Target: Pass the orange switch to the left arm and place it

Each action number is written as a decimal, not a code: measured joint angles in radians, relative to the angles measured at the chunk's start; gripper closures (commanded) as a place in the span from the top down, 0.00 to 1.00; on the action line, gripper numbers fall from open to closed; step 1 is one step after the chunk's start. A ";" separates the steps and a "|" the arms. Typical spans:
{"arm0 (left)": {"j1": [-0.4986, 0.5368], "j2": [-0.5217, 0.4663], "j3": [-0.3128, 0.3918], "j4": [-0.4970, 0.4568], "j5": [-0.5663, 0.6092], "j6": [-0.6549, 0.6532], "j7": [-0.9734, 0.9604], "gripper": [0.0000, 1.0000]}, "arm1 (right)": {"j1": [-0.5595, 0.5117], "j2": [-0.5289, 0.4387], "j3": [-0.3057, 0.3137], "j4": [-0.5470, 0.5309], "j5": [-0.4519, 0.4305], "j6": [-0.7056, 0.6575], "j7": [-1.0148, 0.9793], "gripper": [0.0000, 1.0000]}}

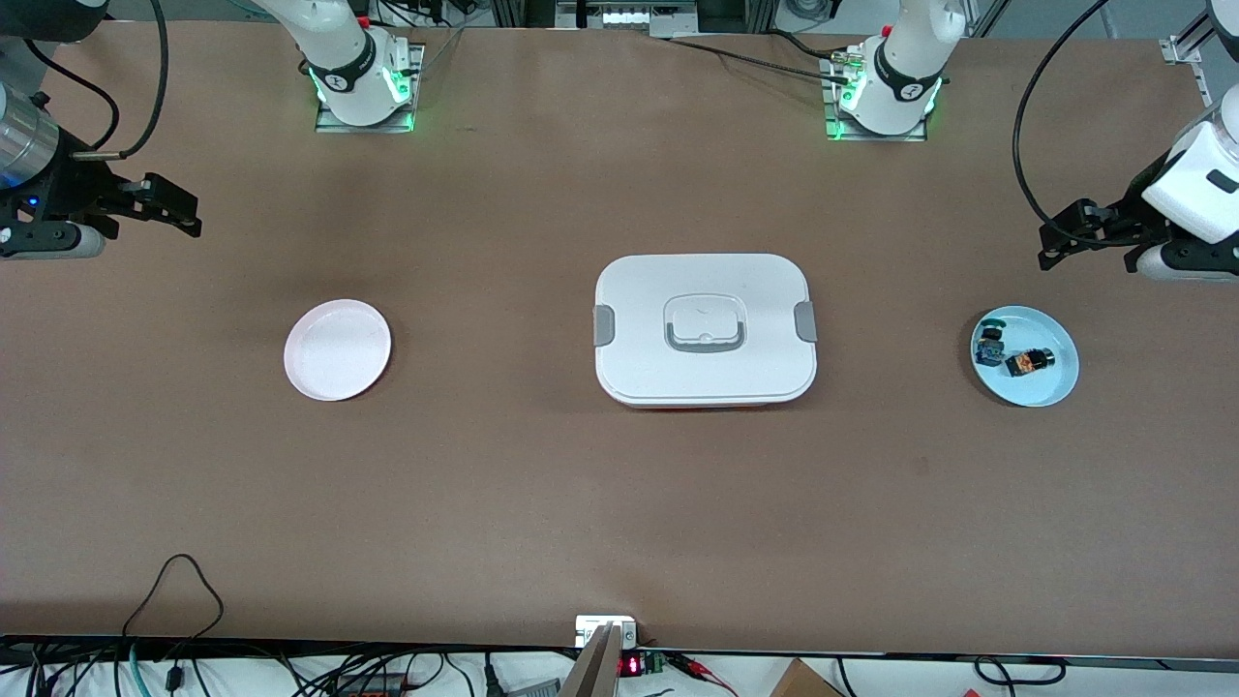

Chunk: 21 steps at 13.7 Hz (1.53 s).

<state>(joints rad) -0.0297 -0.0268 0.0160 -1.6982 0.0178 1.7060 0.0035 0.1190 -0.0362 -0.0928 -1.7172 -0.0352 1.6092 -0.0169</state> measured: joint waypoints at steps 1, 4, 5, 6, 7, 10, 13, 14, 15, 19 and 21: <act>0.000 0.000 0.000 0.004 0.000 -0.005 -0.002 1.00 | 0.000 0.000 0.000 0.000 0.000 0.000 0.000 1.00; 0.001 0.000 -0.003 0.024 0.000 -0.068 -0.044 1.00 | 0.000 0.000 0.000 -0.001 0.000 0.000 0.000 1.00; 0.001 0.000 -0.004 0.028 0.000 -0.088 -0.053 1.00 | 0.000 0.000 0.000 -0.002 0.000 0.000 0.000 1.00; 0.001 0.000 -0.004 0.030 0.000 -0.098 -0.053 1.00 | 0.000 0.000 -0.001 -0.002 0.000 0.000 0.000 1.00; 0.001 0.000 -0.004 0.030 0.000 -0.101 -0.053 1.00 | 0.000 0.000 -0.001 -0.003 0.000 0.000 0.000 1.00; 0.001 0.001 -0.004 0.030 0.000 -0.103 -0.053 1.00 | 0.000 0.000 -0.001 -0.003 0.000 0.000 0.001 1.00; 0.001 0.004 -0.005 0.030 0.000 -0.104 -0.053 1.00 | 0.000 0.000 -0.002 -0.003 0.000 0.000 0.001 1.00; 0.001 0.008 -0.005 0.031 0.000 -0.104 -0.053 1.00 | 0.000 0.000 -0.002 -0.003 0.000 0.000 0.001 1.00; 0.001 0.012 -0.006 0.031 0.000 -0.104 -0.053 1.00 | 0.000 0.000 -0.002 -0.003 0.000 0.000 0.001 1.00; 0.001 0.022 -0.006 0.033 0.000 -0.104 -0.053 1.00 | -0.001 0.000 -0.004 -0.004 0.000 0.000 0.002 1.00; 0.001 0.022 -0.006 0.035 0.000 -0.104 -0.053 1.00 | -0.001 0.000 -0.004 -0.004 0.000 0.000 0.003 1.00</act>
<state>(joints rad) -0.0285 -0.0053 0.0101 -1.6637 0.0177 1.6021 -0.0500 0.1183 -0.0361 -0.0969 -1.7211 -0.0352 1.6093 -0.0144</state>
